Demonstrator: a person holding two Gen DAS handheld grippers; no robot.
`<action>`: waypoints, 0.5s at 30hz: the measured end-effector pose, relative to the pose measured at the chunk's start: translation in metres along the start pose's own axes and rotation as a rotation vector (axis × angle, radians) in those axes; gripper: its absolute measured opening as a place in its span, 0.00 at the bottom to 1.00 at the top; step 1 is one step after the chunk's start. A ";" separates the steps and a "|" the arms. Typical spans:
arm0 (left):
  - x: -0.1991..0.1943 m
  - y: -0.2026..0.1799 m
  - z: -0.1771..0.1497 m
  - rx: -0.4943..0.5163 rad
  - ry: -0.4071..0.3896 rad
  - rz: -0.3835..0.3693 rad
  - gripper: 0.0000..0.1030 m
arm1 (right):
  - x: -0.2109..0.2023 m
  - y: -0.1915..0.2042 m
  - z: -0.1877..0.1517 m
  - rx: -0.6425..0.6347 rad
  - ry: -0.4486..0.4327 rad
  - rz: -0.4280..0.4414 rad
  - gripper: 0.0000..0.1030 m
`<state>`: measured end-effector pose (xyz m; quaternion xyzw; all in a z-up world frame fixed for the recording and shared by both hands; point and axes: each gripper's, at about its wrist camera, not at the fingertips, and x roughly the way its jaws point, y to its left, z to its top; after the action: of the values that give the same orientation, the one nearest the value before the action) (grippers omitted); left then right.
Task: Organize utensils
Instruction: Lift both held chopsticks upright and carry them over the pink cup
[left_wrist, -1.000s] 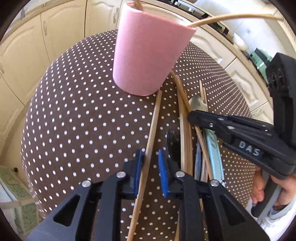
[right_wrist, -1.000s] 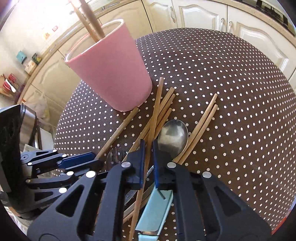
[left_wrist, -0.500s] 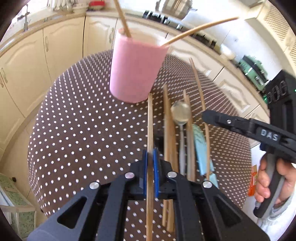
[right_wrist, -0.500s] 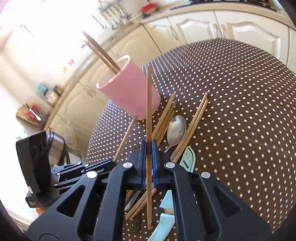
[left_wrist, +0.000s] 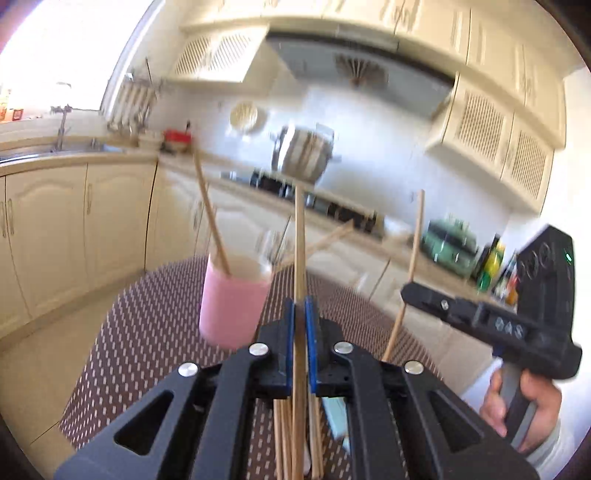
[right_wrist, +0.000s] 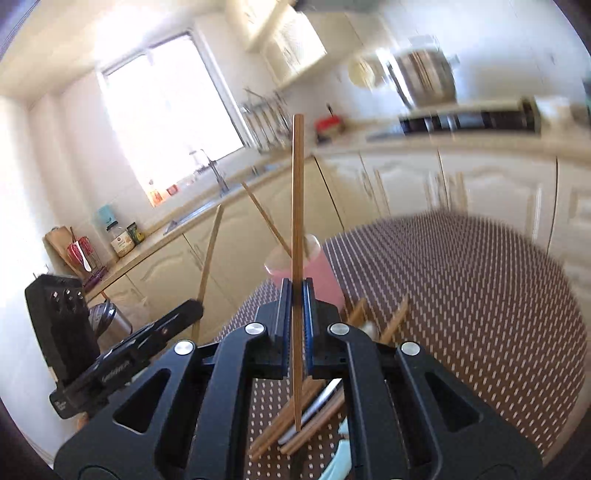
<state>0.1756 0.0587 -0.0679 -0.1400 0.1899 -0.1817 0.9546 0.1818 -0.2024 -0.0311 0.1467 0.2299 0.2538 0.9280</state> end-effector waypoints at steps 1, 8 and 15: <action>0.002 -0.001 0.005 -0.003 -0.032 0.001 0.06 | -0.001 0.007 0.004 -0.037 -0.019 -0.003 0.06; 0.018 -0.013 0.035 0.004 -0.225 0.023 0.06 | 0.033 0.038 0.027 -0.149 -0.070 -0.011 0.06; 0.044 -0.007 0.073 0.014 -0.397 0.058 0.06 | 0.071 0.051 0.057 -0.189 -0.135 -0.011 0.06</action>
<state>0.2417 0.0495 -0.0144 -0.1608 0.0008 -0.1245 0.9791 0.2443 -0.1311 0.0118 0.0740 0.1429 0.2587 0.9525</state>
